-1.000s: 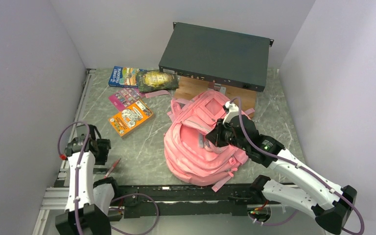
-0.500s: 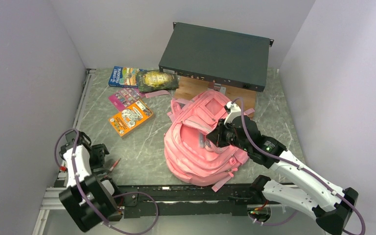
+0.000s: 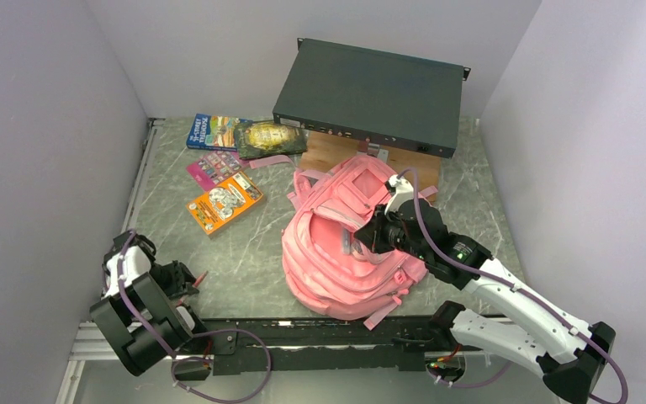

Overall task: Pack the student bag
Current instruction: Pick up the stationery from the center of the board.

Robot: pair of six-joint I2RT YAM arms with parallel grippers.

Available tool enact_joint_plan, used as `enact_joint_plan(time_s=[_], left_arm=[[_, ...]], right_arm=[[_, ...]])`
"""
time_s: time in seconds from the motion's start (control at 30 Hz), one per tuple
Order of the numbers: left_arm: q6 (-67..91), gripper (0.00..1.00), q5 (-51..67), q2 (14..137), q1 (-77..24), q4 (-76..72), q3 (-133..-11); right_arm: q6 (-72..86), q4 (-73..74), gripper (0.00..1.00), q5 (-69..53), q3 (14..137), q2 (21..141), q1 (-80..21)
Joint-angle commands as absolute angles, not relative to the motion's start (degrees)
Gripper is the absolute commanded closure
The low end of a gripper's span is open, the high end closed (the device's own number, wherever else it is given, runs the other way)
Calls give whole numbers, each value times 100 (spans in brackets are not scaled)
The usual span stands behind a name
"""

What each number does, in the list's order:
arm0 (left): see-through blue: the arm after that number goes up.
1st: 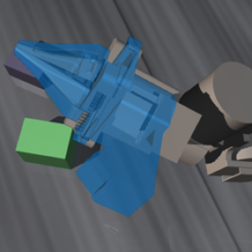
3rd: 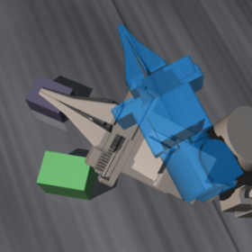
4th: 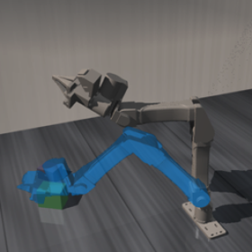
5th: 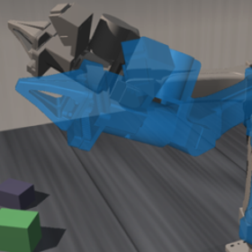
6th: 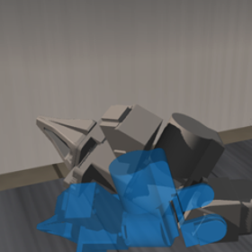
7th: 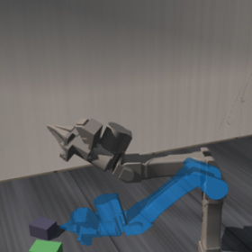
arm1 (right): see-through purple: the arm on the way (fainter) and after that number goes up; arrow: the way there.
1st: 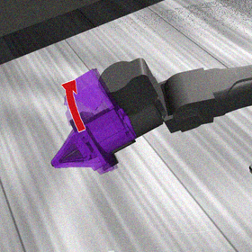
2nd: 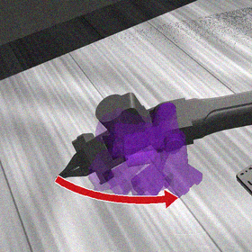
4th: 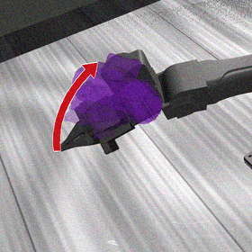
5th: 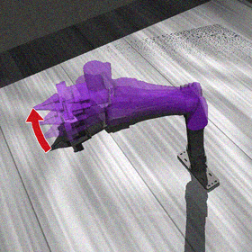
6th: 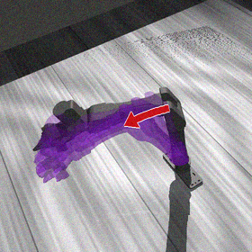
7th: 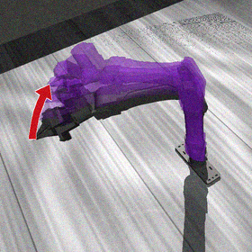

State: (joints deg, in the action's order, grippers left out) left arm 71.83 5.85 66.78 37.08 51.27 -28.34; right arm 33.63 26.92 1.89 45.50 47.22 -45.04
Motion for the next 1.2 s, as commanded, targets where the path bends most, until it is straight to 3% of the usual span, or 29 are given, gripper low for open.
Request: enact_joint_plan(time_s=[0.0, 0.17, 0.4, 0.7, 0.97, 1.17], left_arm=[[7484, 64, 537, 7163, 3681, 3826, -2575], [7346, 90, 620, 7544, 3674, 3586, -2596], [7054, 100, 882, 7773, 3132, 3330, -2582], [6440, 100, 2437, 7059, 1310, 1926, -2448], [5042, 100, 2668, 5271, 51, 1862, -3035], [5438, 100, 3591, 4303, -693, 379, -2434]], right_arm=[[3454, 1993, 100, 272, 4726, 4626, -4509], [3437, 2019, 100, 305, 4767, 4649, -4509], [3474, 1995, 100, 298, 4764, 4734, -4506], [3518, 2016, 100, 343, 4828, 4846, -4508], [3569, 1968, 100, 338, 4826, 5025, -4509], [3721, 1818, 100, 246, 4893, 5273, -4504]])
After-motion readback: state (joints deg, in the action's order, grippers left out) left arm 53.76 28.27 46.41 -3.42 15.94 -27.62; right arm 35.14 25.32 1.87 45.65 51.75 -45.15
